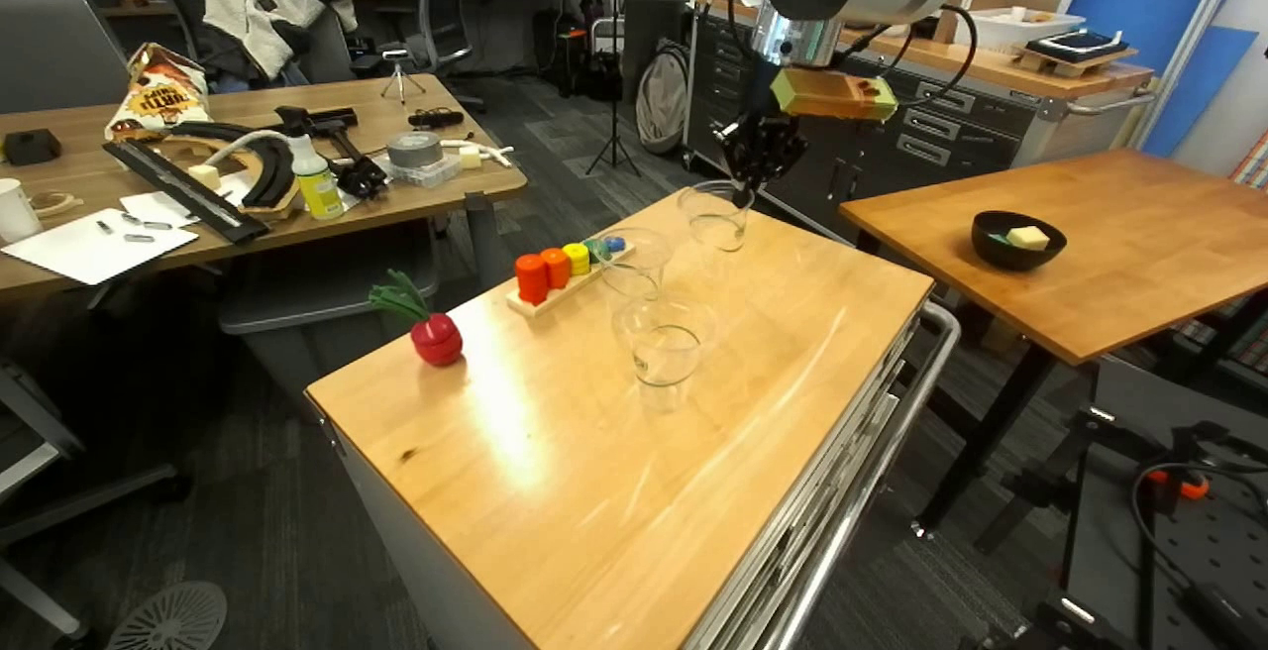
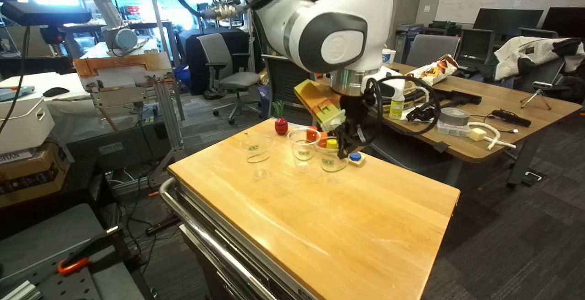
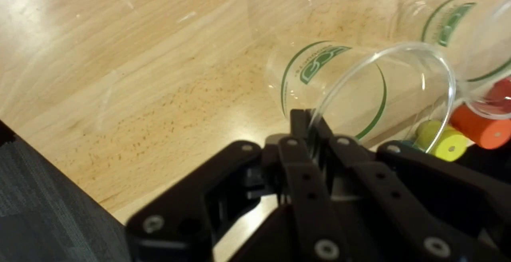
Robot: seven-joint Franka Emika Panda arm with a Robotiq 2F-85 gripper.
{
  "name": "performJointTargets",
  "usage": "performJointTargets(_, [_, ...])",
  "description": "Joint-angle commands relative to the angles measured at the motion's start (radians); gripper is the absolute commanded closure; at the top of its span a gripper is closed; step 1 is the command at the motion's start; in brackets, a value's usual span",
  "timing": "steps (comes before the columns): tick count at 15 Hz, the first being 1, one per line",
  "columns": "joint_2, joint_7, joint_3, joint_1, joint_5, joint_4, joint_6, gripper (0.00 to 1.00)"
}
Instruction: Stack the clear cups together
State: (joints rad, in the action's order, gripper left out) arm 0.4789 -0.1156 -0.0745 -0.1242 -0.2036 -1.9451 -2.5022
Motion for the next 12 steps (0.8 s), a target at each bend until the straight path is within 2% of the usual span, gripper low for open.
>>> performJointTargets(1, [-0.133, 0.033, 0.063, -0.024, -0.108, -0.019, 0.064, 0.99])
performJointTargets(6, [-0.19, 0.08, 0.122, 0.002, -0.243, 0.014, 0.029, 0.99])
performJointTargets(12, [-0.132, 0.081, 0.134, 0.04, -0.226, 0.029, 0.04, 0.99])
